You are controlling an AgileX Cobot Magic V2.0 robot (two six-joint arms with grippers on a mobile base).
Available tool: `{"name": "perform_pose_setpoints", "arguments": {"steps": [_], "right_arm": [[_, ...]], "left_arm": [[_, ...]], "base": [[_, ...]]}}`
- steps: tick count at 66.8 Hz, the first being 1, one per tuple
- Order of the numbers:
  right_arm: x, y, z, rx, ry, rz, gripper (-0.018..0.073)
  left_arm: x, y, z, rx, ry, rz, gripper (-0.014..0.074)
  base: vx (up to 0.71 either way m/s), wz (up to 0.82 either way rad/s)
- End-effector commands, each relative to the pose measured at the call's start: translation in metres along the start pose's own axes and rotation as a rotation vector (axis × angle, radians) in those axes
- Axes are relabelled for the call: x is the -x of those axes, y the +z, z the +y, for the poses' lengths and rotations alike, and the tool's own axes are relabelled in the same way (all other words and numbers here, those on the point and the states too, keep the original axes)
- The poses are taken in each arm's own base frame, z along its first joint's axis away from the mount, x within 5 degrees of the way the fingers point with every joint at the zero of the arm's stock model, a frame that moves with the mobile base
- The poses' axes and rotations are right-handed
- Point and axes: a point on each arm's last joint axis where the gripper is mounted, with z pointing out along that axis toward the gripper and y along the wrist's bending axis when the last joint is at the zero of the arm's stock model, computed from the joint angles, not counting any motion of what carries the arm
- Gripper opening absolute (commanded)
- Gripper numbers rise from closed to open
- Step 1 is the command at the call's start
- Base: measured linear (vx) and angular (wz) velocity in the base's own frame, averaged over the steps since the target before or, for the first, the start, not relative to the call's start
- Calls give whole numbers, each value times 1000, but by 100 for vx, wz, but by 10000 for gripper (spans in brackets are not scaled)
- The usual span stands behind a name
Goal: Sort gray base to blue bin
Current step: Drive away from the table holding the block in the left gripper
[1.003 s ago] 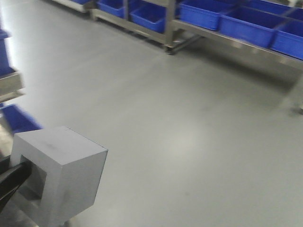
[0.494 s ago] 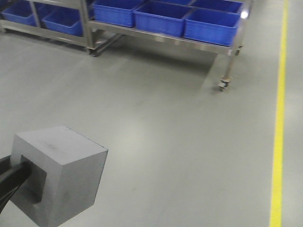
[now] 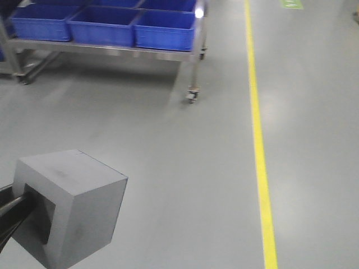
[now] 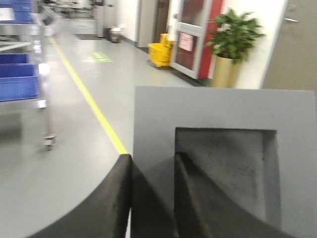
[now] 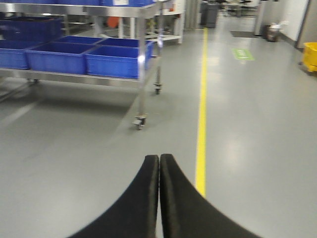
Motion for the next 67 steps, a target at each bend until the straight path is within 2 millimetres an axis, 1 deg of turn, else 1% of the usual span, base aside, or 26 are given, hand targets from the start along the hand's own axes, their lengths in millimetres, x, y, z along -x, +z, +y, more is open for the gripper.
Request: {"name": "perform_pose_setpoints", "arguments": {"steps": [1,20,33,46,67], "right_arm": [[6,0,0,-3,-20,-81,-5],[6,0,0,-3,-20,-81,-5],[6,0,0,-3,-20,-81,-5],[6,0,0,-3,-20,-82,-5],[6,0,0,-3,-20,-81,-5]], "left_arm": [[17,-1,-7,-69,-8,-102,-7],[17,-1,-7,-69,-8,-102,-7],[17,-1,-7,-69,-8,-102,-7],[17,-1,-7,-69,-8,-102,-7],[17,-1,-7,-69,-8,-102,-7]], "base": [[16,-60],[19,-55],[23,-33],[27,-3],[34,16]]}}
